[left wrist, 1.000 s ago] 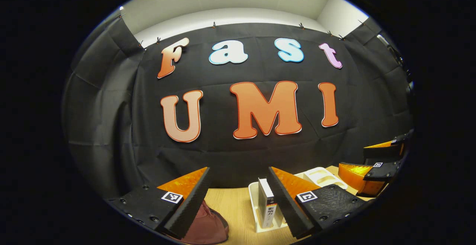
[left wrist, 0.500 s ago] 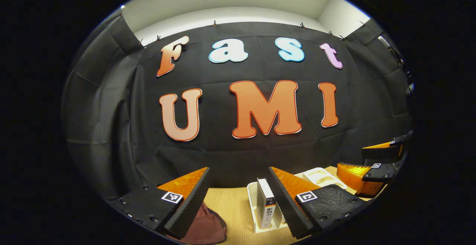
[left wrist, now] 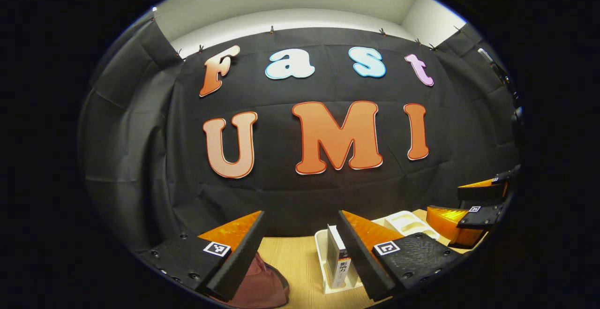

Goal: Open the schoolbag, grab two books from the bookshelf and put them into the schoolbag.

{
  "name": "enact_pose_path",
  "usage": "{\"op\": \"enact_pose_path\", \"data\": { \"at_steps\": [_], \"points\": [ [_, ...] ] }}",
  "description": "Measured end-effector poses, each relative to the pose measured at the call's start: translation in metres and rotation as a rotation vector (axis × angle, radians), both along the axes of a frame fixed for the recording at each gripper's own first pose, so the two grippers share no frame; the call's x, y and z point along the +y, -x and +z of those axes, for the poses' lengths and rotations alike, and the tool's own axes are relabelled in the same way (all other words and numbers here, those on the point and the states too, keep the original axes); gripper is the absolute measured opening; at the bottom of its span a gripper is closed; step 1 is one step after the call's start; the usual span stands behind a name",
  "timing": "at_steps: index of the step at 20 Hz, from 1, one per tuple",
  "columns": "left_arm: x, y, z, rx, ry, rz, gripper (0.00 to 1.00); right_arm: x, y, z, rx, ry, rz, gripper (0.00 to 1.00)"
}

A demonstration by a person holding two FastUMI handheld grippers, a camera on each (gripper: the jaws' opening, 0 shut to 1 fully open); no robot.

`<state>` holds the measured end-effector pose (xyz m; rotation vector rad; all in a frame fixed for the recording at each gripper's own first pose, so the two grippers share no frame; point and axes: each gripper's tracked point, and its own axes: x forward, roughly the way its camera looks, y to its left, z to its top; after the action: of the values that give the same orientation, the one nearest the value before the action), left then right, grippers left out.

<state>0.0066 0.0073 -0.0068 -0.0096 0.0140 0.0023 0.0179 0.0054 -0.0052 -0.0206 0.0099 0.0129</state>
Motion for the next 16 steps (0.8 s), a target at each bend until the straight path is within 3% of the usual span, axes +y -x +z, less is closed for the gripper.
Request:
{"op": "enact_pose_path", "data": {
  "at_steps": [3,8,16],
  "points": [
    [0.012,0.002,-0.004,0.006,-0.011,0.020,0.95,0.002,0.000,-0.003,0.006,-0.005,0.003,0.97],
    [0.033,0.005,-0.024,0.024,-0.163,0.054,0.99,0.002,-0.002,-0.009,0.018,-0.004,-0.002,0.97],
    [0.058,0.017,-0.113,0.195,-0.408,0.006,0.95,-0.004,-0.007,-0.024,0.055,-0.011,-0.027,0.97]
  ]
}}
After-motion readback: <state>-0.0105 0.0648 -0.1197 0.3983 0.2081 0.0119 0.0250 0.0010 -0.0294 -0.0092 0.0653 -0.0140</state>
